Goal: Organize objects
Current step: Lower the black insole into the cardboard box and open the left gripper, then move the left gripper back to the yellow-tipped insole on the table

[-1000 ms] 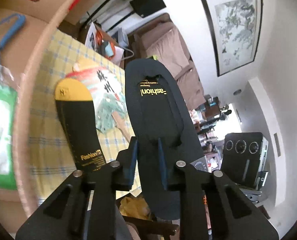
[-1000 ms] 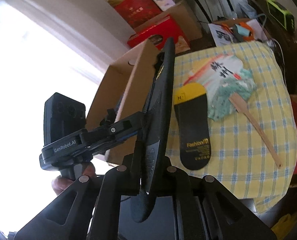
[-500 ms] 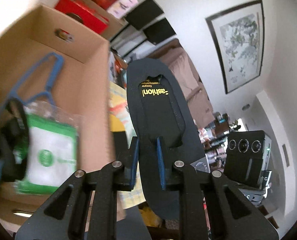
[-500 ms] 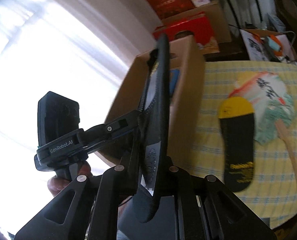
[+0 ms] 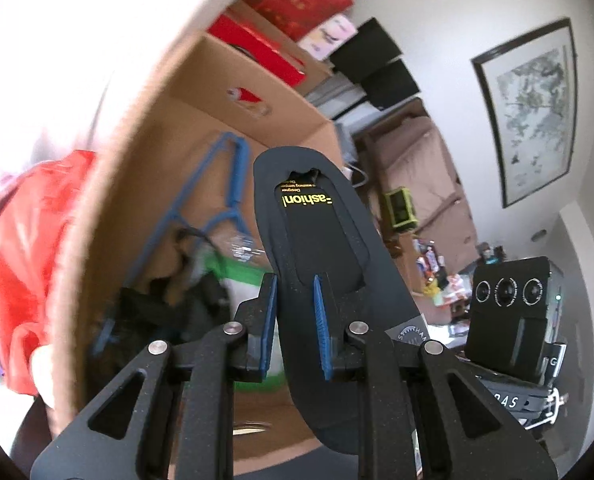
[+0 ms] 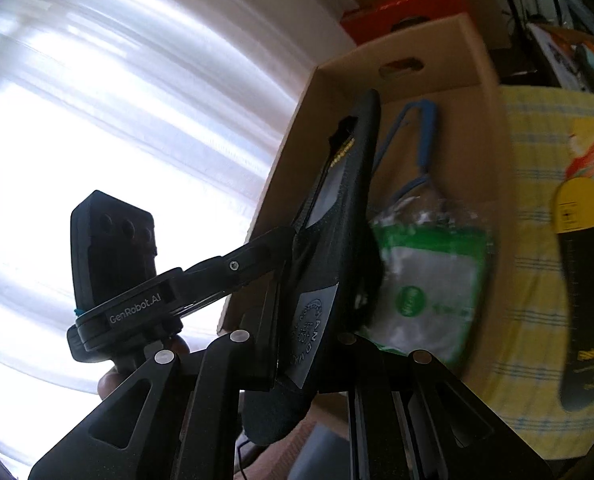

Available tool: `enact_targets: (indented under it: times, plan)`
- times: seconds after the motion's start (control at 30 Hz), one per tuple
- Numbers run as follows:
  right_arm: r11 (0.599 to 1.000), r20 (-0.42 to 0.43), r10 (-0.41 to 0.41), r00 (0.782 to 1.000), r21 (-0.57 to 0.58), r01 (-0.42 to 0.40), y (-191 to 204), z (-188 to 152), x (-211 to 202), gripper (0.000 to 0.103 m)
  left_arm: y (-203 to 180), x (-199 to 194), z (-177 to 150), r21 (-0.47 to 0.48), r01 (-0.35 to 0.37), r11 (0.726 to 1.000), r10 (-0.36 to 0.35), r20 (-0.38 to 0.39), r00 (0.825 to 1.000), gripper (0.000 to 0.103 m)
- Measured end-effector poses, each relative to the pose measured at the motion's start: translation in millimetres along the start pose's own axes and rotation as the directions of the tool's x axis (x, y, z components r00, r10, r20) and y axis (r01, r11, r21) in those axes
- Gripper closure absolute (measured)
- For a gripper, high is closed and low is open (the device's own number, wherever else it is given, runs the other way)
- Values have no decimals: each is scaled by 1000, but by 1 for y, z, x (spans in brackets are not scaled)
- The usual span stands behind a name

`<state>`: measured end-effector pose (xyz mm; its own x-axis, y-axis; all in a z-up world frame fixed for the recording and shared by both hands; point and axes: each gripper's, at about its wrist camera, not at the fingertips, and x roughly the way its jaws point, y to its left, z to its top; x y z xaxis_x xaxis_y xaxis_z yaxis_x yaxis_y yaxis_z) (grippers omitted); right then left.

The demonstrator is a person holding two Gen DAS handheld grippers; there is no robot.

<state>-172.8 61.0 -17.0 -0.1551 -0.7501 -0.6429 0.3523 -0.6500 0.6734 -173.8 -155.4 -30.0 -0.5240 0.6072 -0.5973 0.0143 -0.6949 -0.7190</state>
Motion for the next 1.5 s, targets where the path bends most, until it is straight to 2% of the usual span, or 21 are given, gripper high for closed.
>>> enact_targets:
  times: [0.17, 0.33, 0.5, 0.53, 0.67, 0.8, 1.03, 1.13, 1.2, 1.33, 1.5]
  plan:
    - [999, -27, 17, 999, 35, -16, -3, 4, 32, 92, 26, -5, 2, -24, -57, 998, 57, 11, 998, 87]
    - [998, -62, -2, 998, 60, 5, -9, 4, 58, 92, 34, -10, 2, 10, -144, 989, 144, 20, 989, 87]
    - [986, -118, -155, 981, 39, 161, -20, -1, 78, 86, 29, -21, -2, 54, -178, 983, 175, 59, 983, 87]
    - [986, -120, -159, 980, 31, 164, -22, -2, 78, 85, 26, -22, -2, 62, -180, 982, 176, 61, 982, 87]
    - [973, -109, -229, 967, -17, 229, -20, -2, 66, 65, 19, -23, -5, 82, -189, 978, 185, 58, 981, 85]
    - [958, -89, -281, 956, -90, 273, -14, -2, 47, 63, 11, -22, -8, 98, -195, 976, 190, 57, 980, 78]
    - [948, -76, -298, 952, -142, 285, -12, -14, 20, 63, -12, -19, -14, 147, -222, 964, 217, 51, 975, 64]
    - [944, -47, -304, 951, -152, 294, -4, -14, 11, 63, -25, -17, -19, 176, -232, 957, 226, 51, 973, 53]
    - [937, -20, -320, 947, -158, 313, 2, -26, -15, 63, -32, -14, -21, 188, -231, 955, 227, 47, 973, 43]
    - [930, 25, -340, 940, -138, 340, -6, -27, -47, 63, -50, -8, -29, 227, -232, 946, 229, 40, 973, 37]
    - [912, 85, -389, 917, -110, 396, -23, -24, -83, 62, -71, 5, -38, 261, -208, 943, 210, 19, 978, 20]
